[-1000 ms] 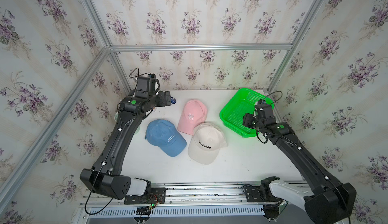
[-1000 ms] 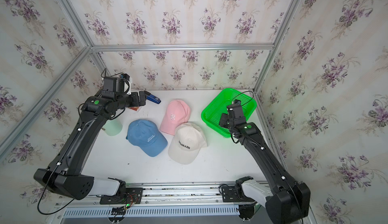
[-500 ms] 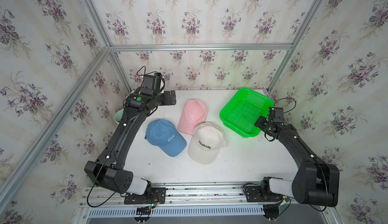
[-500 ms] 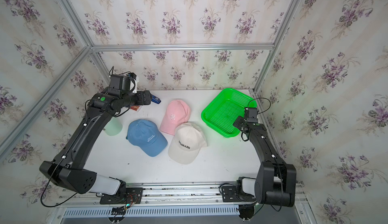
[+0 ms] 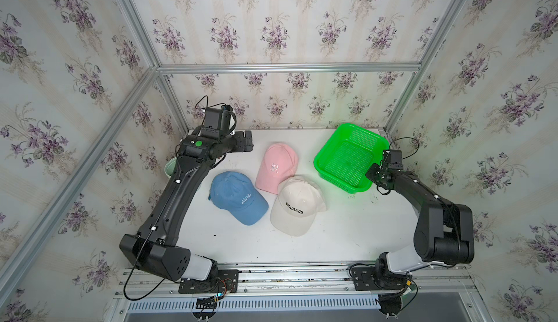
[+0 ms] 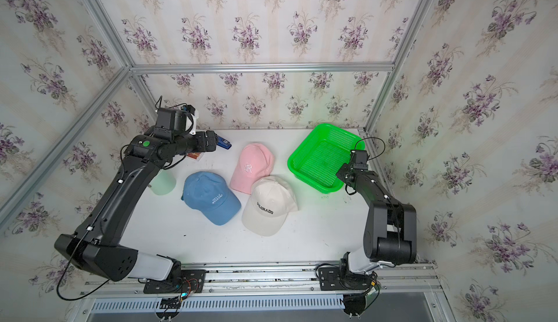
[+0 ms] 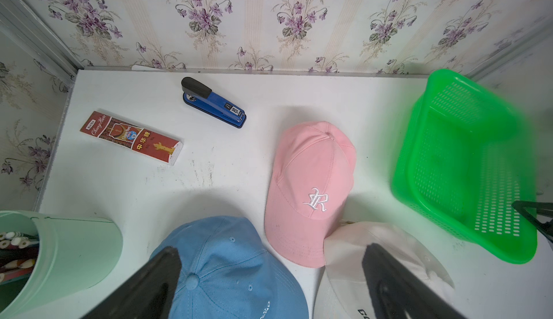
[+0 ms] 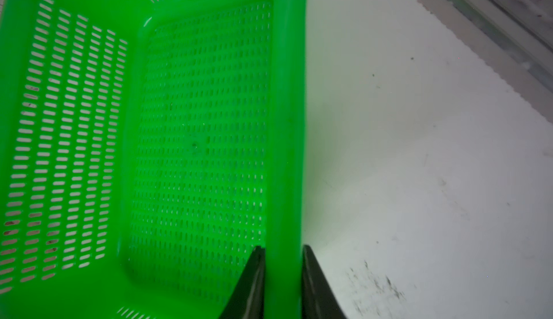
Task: Turn the baseball cap inside out
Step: Reset both arms
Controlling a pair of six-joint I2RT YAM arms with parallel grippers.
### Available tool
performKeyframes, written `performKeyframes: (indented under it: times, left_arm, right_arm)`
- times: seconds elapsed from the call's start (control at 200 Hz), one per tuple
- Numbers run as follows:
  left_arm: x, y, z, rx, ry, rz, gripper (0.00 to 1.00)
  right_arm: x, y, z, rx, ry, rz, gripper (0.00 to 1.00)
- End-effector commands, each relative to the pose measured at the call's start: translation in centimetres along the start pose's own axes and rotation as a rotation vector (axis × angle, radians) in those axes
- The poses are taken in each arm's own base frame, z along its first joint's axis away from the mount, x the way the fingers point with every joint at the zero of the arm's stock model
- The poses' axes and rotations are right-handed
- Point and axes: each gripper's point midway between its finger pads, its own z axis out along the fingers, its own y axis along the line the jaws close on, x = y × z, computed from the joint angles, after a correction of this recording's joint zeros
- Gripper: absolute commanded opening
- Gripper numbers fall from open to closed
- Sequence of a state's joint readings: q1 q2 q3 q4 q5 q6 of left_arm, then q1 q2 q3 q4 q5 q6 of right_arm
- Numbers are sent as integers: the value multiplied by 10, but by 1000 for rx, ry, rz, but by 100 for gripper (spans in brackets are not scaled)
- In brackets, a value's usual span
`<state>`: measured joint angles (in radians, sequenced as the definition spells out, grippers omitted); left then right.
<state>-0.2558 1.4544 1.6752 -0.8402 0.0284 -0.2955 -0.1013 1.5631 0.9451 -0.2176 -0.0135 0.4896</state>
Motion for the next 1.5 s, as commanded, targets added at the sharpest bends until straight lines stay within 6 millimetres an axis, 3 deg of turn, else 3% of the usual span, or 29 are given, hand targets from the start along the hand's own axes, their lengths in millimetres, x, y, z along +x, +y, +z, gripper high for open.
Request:
performKeyframes:
  times: [0.0, 0.155, 0.275, 0.335, 0.36, 0.385, 0.405, 0.619, 0.634, 0.684, 0.849, 0.969, 1.109, 1.339, 1.494]
  left_arm:
    - [-3, 1, 1, -6, -13, 9, 99]
    - [6, 7, 4, -38, 14, 22, 99]
    - [14, 19, 8, -80, 41, 17, 99]
    - [18, 30, 10, -96, 57, -20, 99]
    - [20, 34, 10, -103, 62, -34, 99]
    - [21, 40, 10, -113, 63, -45, 99]
    - [22, 45, 10, -122, 64, -51, 99]
    - [36, 94, 12, -268, 84, -70, 99]
    - [33, 97, 3, -276, 59, -70, 99]
    - [35, 106, 2, -313, 47, -55, 99]
    - [52, 136, 15, -411, 27, 3, 99]
    - [68, 154, 32, -439, 12, 16, 99]
    - [87, 159, 54, -430, -25, 66, 99]
    - [99, 166, 73, -427, -126, 114, 99]
    - [114, 170, 89, -423, -145, 118, 99]
  right_arm:
    - [-22, 11, 10, -19, -52, 12, 22]
    - [-45, 24, 20, -40, -85, 8, 24]
    - [-58, 35, 22, -64, -101, -30, 42]
    - [-62, 42, 16, -98, -121, -66, 55]
    - [-63, 45, 11, -112, -135, -84, 71]
    - [-65, 47, 4, -124, -154, -97, 94]
    - [-66, 48, -2, -134, -168, -104, 99]
    - [-64, 51, -68, -183, -300, -182, 100]
    - [-64, 51, -73, -183, -315, -190, 100]
    - [-64, 51, -87, -185, -369, -215, 100]
    - [-59, 49, -119, -211, -579, -300, 100]
    - [-50, 47, -116, -227, -635, -375, 100]
    - [-36, 35, -103, -232, -703, -377, 100]
    - [-11, 12, -62, -171, -709, -351, 100]
    - [5, 19, -67, -178, -796, -404, 100]
